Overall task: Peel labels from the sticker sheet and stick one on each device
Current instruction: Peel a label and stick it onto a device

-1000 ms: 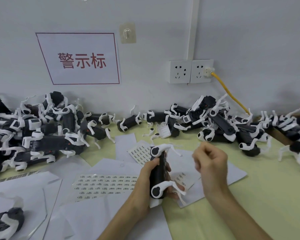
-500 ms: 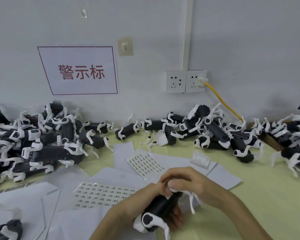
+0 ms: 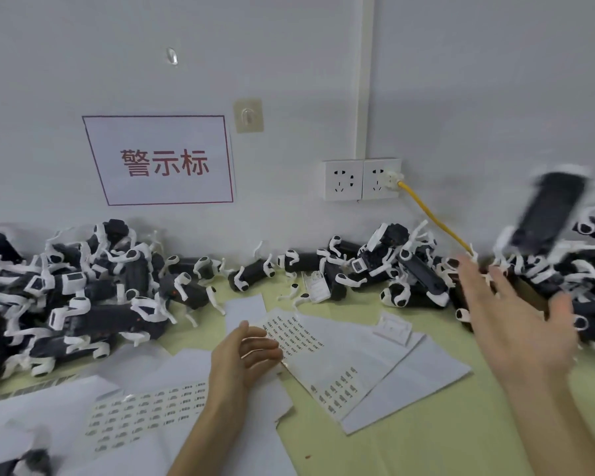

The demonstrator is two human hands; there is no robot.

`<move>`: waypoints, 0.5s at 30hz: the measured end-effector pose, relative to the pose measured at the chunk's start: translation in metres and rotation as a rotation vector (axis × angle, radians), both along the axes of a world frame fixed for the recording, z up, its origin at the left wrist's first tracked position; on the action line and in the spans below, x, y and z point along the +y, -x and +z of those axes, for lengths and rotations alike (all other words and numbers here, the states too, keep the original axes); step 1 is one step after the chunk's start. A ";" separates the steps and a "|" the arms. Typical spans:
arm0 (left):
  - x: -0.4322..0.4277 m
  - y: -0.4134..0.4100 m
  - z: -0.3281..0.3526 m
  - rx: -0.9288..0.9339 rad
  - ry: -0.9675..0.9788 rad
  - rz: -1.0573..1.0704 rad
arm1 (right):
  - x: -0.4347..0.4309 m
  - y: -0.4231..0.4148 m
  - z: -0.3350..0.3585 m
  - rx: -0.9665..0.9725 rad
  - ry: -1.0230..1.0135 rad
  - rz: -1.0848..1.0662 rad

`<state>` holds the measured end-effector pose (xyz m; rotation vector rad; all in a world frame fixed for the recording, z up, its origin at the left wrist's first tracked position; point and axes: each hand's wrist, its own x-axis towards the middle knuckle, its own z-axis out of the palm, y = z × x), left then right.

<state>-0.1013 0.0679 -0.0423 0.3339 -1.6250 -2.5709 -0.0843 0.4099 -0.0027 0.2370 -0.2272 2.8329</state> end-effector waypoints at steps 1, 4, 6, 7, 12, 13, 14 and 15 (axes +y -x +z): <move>-0.002 0.002 0.000 0.011 -0.016 0.020 | 0.003 0.000 0.000 0.012 -0.030 -0.010; -0.006 0.006 -0.001 0.051 -0.026 0.072 | -0.013 0.009 -0.007 -0.286 -0.435 -0.121; -0.010 0.007 -0.001 0.073 -0.068 0.105 | -0.040 0.015 -0.015 -0.519 -0.720 -0.211; -0.012 0.009 0.000 0.075 -0.114 0.112 | -0.052 0.017 -0.020 -0.596 -0.866 -0.272; -0.044 0.013 0.003 0.103 -0.594 0.057 | -0.105 0.012 -0.044 -0.498 -1.558 -0.500; -0.052 0.014 0.003 0.117 -0.673 0.038 | -0.110 0.011 -0.047 -0.466 -1.628 -0.513; -0.059 0.015 0.002 0.133 -0.728 0.020 | -0.113 0.011 -0.048 -0.443 -1.678 -0.510; -0.065 0.017 0.000 0.151 -0.760 0.006 | -0.115 0.011 -0.049 -0.430 -1.711 -0.492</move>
